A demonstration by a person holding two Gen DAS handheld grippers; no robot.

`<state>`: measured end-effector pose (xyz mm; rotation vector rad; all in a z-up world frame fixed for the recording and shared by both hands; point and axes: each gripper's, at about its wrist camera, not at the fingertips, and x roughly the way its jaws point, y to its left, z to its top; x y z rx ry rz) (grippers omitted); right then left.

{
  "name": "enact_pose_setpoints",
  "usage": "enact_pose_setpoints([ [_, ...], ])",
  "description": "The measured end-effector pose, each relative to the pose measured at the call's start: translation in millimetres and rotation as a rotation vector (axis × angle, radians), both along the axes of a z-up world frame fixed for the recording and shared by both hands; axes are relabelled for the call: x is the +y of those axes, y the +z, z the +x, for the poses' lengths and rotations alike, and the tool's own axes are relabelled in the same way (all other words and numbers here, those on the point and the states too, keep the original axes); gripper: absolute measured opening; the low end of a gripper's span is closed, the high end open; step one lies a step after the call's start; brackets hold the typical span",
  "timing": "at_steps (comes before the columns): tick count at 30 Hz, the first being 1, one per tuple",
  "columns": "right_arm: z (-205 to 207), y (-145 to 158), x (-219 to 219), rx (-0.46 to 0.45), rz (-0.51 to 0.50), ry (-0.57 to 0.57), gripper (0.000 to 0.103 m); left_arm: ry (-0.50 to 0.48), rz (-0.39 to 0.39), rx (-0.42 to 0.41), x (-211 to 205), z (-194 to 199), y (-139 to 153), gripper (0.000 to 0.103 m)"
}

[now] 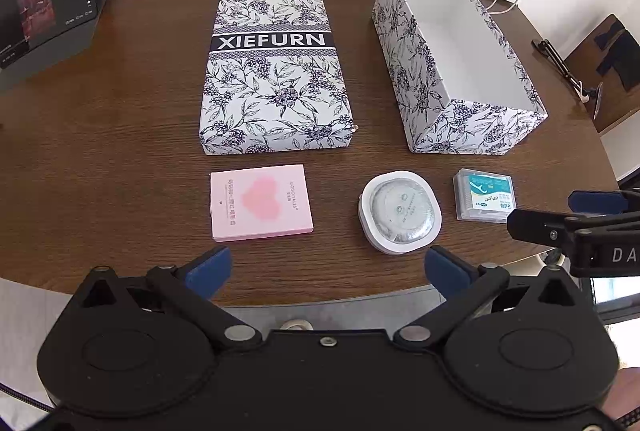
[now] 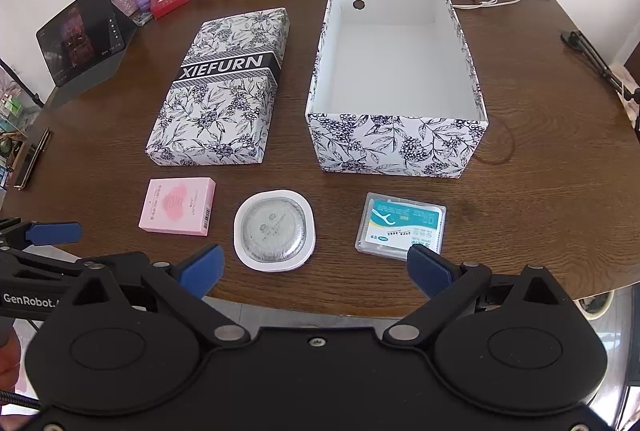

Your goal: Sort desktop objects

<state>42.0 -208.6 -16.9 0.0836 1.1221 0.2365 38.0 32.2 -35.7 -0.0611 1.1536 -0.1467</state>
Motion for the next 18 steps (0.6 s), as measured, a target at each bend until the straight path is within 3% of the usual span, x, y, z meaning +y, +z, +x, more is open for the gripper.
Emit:
enact_pose_setpoints([
  [7, 2.5, -2.3, 4.0, 0.001, 0.001, 0.005, 0.100, -0.031, 0.021, 0.002, -2.2, 3.7, -3.3, 0.103],
  [11, 2.9, -4.3, 3.7, -0.007, 0.004, 0.011, 0.100, -0.080, 0.074, -0.008, 0.4, 12.2, -11.3, 0.103],
  [18, 7.7, -9.5, 6.9, -0.009, 0.012, 0.010, 0.100, -0.289, 0.197, -0.064, -2.0, 29.0, -42.0, 0.103],
])
